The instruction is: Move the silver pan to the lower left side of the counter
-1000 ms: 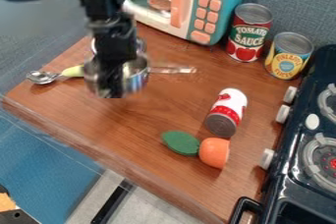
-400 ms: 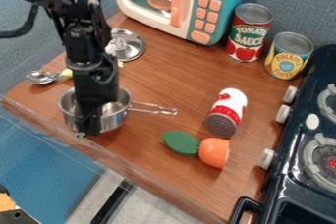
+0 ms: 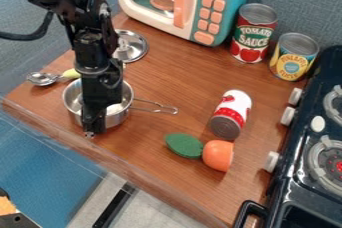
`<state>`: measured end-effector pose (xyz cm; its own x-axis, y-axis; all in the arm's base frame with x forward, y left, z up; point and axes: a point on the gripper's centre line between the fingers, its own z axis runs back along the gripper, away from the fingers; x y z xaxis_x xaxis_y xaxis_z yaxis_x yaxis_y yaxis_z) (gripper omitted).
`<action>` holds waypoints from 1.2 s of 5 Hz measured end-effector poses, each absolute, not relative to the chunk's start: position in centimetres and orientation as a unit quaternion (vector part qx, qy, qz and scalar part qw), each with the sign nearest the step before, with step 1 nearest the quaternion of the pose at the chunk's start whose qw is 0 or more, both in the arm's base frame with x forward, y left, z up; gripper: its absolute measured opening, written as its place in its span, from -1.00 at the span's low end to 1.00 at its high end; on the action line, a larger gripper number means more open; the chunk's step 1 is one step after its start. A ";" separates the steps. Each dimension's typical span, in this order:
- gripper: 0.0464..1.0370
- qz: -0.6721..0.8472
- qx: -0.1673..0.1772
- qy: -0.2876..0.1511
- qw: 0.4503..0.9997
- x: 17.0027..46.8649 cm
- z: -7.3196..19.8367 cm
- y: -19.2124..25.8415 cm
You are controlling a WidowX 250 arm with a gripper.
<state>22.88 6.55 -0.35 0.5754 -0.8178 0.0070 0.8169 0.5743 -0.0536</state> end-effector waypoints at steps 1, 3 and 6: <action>-0.89 -0.453 -0.023 0.018 0.891 23.5 -0.8 7.1; 0.07 -0.434 -0.034 0.036 0.900 22.8 -0.9 7.0; 0.93 -0.448 -0.013 -0.031 0.894 23.7 4.1 5.8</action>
